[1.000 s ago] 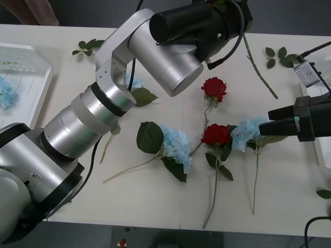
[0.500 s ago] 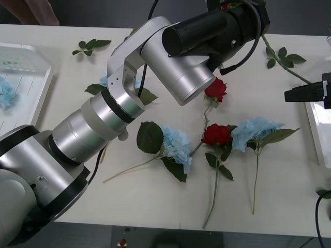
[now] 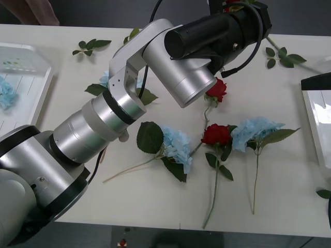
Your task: Put the red flowers into the right box and the blue flowers into the left box
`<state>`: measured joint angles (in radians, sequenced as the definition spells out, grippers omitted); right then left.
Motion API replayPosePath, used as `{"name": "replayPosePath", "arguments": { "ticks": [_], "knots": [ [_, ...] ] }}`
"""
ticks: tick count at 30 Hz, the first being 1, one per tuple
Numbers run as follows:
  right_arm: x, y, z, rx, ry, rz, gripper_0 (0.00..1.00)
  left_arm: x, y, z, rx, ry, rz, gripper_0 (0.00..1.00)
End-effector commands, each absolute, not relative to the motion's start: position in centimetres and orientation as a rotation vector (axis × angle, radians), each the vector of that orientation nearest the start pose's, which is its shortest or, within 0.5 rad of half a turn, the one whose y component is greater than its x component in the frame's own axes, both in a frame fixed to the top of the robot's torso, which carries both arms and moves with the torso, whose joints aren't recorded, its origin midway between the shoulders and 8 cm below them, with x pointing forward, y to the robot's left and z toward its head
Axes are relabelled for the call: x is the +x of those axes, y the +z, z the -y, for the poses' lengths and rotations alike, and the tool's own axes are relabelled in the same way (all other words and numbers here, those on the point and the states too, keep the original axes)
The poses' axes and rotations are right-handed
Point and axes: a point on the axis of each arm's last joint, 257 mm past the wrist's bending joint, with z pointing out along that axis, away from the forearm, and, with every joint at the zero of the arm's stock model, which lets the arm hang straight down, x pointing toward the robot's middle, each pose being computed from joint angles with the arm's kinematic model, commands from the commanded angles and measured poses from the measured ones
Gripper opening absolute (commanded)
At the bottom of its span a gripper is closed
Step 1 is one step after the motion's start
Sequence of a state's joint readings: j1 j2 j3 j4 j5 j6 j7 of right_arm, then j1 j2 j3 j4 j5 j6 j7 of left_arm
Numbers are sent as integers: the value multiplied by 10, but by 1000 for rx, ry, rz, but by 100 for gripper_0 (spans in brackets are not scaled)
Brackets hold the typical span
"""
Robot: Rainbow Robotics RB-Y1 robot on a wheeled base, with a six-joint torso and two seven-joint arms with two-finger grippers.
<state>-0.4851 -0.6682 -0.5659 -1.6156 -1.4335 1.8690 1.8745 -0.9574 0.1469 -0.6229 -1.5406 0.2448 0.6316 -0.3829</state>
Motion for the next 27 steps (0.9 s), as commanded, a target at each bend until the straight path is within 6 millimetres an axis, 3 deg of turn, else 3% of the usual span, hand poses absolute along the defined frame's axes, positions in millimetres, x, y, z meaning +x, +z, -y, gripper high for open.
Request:
{"name": "replayPosePath", "arguments": {
  "ticks": [1, 5, 11, 27],
  "knots": [
    [439, -39, 315, -567, 820, -2213, 100, 524, 44, 203, 125, -1159, -1707, 0],
    [436, -35, 327, -566, 792, -2230, 100, 524, 44, 203, 125, -1159, -1707, 0],
    [443, -34, 319, -570, 792, -2225, 100, 524, 44, 203, 125, -1159, -1707, 0],
    [470, -44, 235, -613, 957, -2140, 100, 524, 44, 203, 125, -1159, -1707, 0]
  ]
}}
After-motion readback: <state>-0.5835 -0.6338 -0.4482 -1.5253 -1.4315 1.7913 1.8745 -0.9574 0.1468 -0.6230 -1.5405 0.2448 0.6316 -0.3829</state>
